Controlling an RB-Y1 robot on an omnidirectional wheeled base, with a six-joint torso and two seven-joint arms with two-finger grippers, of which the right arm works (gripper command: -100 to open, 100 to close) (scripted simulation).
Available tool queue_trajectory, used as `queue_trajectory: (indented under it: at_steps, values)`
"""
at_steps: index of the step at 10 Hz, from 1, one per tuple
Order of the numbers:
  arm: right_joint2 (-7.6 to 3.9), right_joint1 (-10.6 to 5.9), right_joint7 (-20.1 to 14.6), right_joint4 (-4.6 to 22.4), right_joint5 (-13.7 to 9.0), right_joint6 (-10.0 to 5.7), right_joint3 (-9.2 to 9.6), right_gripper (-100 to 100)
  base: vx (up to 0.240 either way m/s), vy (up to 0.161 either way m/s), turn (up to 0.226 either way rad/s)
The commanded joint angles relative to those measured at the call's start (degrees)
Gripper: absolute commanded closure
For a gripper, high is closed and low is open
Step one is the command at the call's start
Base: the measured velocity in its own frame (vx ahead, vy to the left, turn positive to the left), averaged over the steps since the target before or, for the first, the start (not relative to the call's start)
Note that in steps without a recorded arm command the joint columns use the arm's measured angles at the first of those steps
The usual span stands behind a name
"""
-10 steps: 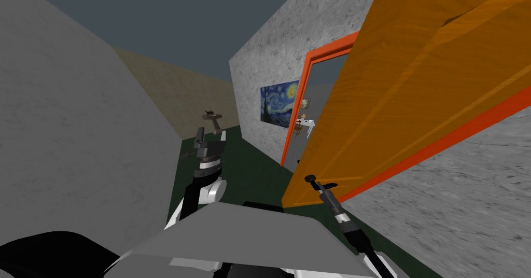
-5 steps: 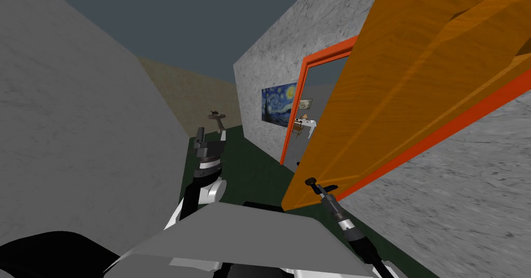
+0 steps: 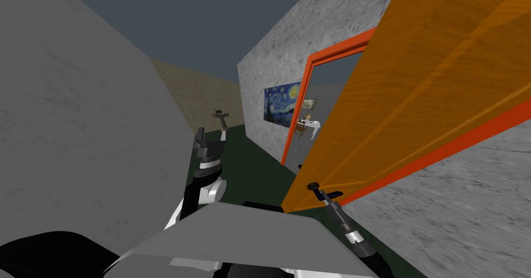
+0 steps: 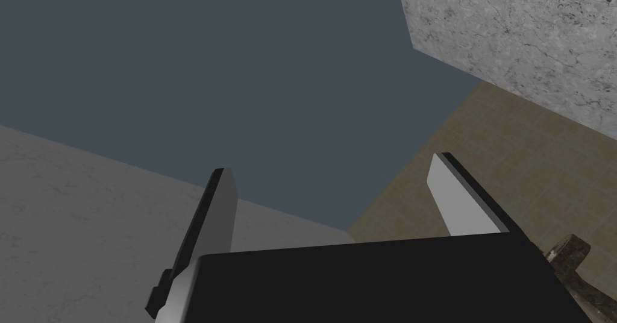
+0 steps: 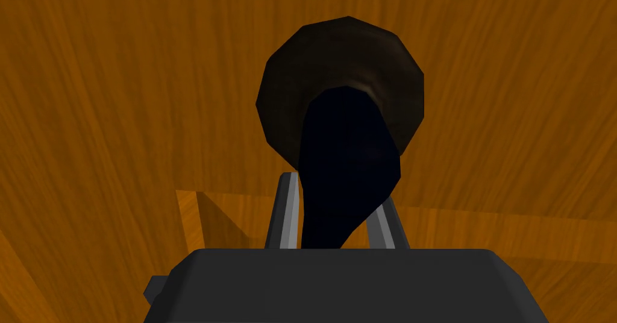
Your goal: Pull the door open
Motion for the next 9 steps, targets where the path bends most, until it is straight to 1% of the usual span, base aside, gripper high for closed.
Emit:
queue_trajectory:
  at_steps: [1, 2, 3, 7, 8, 9]
  values:
    - [-0.40, 1.83, 0.40, -0.35, -0.08, -1.78, 0.00, 100, -0.034, -0.062, 0.119]
    - [-0.50, 2.55, 0.52, 0.15, -0.06, -3.19, 0.11, 100, -0.057, -0.067, 0.110]
    - [-0.50, 2.55, 0.52, 0.15, -0.06, -3.19, 0.11, 100, -0.058, -0.030, 0.050]
    - [-0.89, 5.37, 1.02, 2.08, -0.01, -8.63, 0.54, 100, -0.066, -0.042, 0.111]
    - [-0.89, 5.37, 1.02, 2.08, -0.01, -8.63, 0.54, 100, -0.069, -0.027, 0.055]
    - [-0.98, 5.97, 1.13, 2.50, 0.00, -9.80, 0.63, 100, -0.070, -0.027, 0.054]
